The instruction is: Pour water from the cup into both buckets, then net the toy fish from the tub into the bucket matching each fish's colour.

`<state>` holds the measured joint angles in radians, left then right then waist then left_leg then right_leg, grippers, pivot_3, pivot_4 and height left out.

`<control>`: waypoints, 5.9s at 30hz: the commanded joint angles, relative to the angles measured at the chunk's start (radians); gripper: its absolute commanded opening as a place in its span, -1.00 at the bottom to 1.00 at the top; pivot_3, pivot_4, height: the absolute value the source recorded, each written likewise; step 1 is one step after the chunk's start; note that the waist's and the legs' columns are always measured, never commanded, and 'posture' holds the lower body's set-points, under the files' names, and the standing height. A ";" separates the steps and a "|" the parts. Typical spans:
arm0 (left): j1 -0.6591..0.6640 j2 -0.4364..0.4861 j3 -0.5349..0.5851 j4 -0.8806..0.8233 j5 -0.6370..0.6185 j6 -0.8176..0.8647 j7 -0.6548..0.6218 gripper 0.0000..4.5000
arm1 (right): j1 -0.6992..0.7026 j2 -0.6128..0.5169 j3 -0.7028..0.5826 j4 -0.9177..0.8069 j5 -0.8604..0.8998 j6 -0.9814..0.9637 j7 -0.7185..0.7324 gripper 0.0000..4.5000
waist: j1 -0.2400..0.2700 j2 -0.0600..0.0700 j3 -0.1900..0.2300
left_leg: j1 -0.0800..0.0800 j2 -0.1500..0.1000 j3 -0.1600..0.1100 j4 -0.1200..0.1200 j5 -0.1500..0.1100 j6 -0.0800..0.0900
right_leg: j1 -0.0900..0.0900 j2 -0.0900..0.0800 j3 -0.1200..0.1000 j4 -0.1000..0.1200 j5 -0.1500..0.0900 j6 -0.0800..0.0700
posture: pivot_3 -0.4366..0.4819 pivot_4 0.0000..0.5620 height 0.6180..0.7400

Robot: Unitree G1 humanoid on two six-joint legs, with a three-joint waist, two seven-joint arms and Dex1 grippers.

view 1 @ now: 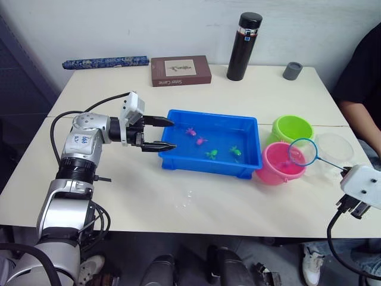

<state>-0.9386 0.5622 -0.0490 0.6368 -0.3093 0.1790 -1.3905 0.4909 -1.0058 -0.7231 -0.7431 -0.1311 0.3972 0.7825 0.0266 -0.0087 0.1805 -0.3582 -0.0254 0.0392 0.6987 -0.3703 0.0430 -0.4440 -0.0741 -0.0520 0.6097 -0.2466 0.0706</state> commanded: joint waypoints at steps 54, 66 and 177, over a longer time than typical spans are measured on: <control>0.632 0.272 0.382 -0.747 -0.232 0.359 0.357 0.99 | -1.172 0.259 0.966 0.511 0.355 0.614 -0.082 -1.00 | -0.029 0.000 0.000 | -0.001 0.000 -0.002 0.000 0.000 0.000 | -0.002 -0.004 -0.001 0.001 -0.001 -0.001 | -0.05 -0.47 1.00; 0.653 0.286 0.394 -0.769 -0.247 0.369 0.373 0.99 | -1.201 0.304 0.975 0.569 0.306 0.552 -0.088 -1.00 | -0.031 0.001 0.000 | -0.001 0.001 -0.002 -0.001 0.000 0.000 | -0.002 -0.004 -0.001 0.001 -0.001 -0.001 | -0.05 -0.47 1.00; 0.592 0.285 0.342 -0.718 -0.240 0.332 0.371 0.99 | -1.144 0.225 0.949 0.521 0.350 0.534 -0.070 -1.00 | -0.031 0.001 0.000 | -0.002 0.001 -0.002 -0.004 0.000 0.000 | -0.003 -0.004 -0.001 -0.003 -0.001 -0.001 | -0.05 -0.47 1.00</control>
<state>-0.3305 0.8389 0.2896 -0.0671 -0.5456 0.5234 -1.0185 -0.6472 -0.7732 0.2406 -0.2150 0.2301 0.9498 0.7065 -0.0040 -0.0077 0.1809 -0.3597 -0.0247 0.0370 0.6947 -0.3707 0.0429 -0.4468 -0.0781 -0.0530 0.6067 -0.2473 0.0693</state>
